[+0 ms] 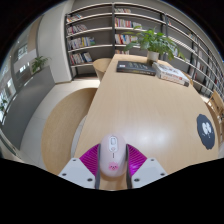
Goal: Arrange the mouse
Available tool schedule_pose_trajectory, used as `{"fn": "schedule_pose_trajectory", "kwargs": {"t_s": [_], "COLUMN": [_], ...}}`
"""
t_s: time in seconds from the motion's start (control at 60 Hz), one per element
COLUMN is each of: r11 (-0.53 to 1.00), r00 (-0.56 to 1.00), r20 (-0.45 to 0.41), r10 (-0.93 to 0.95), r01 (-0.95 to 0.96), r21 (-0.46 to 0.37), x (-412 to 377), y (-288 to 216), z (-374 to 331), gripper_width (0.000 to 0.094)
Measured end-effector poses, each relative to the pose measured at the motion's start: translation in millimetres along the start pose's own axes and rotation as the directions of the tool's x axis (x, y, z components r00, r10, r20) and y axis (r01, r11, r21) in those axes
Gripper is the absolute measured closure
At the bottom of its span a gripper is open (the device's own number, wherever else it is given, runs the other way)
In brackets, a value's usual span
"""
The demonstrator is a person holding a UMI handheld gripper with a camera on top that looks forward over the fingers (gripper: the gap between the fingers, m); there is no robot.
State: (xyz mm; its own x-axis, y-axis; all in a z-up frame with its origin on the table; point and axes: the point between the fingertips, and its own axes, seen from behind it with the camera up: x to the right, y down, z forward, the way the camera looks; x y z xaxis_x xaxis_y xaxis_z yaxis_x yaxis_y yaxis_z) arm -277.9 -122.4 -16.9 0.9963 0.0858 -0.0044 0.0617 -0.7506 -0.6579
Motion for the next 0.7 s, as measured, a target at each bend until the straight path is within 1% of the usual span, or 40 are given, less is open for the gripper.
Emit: {"fn": "schedule_pose_trajectory", "kwargs": {"t_s": [0.017,0.083,0.133,0.183,0.233,0.3,0.383,0.45,0.5,0.567,0.583,0.65,0.667,0.7], "r11": [1.0,1.0,0.998,0.998,0.997,0.989,0.962,0.94,0.922,0.908,0.908,0.909,0.91,0.919], "r00": [1.0,1.0,0.997,0.997,0.995,0.993,0.994,0.994,0.994,0.993,0.994,0.994,0.994,0.995], "r20": [0.007,0.03,0.073,0.07,0.067,0.056,0.037,0.017,-0.018,-0.046,-0.049,-0.068,-0.072,-0.076], "r10": [0.0,-0.001,-0.001,-0.04,-0.073,-0.101,-0.105,-0.108,-0.112,-0.106,-0.103,-0.084,-0.078,-0.066], "r01": [0.0,0.002,0.005,0.043,0.073,0.094,0.092,0.096,0.111,0.115,0.114,0.104,0.101,0.09], "r21": [-0.004,-0.031,-0.056,-0.047,0.007,0.113,0.255,0.328,0.371,0.402,0.403,0.404,0.402,0.384], "x": [-0.3,0.4,-1.3,10.5,27.0,56.0,101.3,150.6,188.5,240.7,255.9,307.6,317.6,340.8], "y": [0.1,1.0,-2.2,-20.9,-55.1,-123.4,-194.2,-238.8,-258.3,-268.1,-278.1,-276.2,-264.3,-257.0], "z": [-0.2,-1.3,-7.0,-15.5,-35.7,-60.9,-103.3,-131.1,-151.4,-166.7,-164.6,-163.8,-165.6,-160.7], "gripper_width": [0.0589,0.0592,0.0594,0.0593,0.0592,0.0592,0.0593,0.0594,0.0595,0.0594,0.0593,0.0594,0.0595,0.0594]}}
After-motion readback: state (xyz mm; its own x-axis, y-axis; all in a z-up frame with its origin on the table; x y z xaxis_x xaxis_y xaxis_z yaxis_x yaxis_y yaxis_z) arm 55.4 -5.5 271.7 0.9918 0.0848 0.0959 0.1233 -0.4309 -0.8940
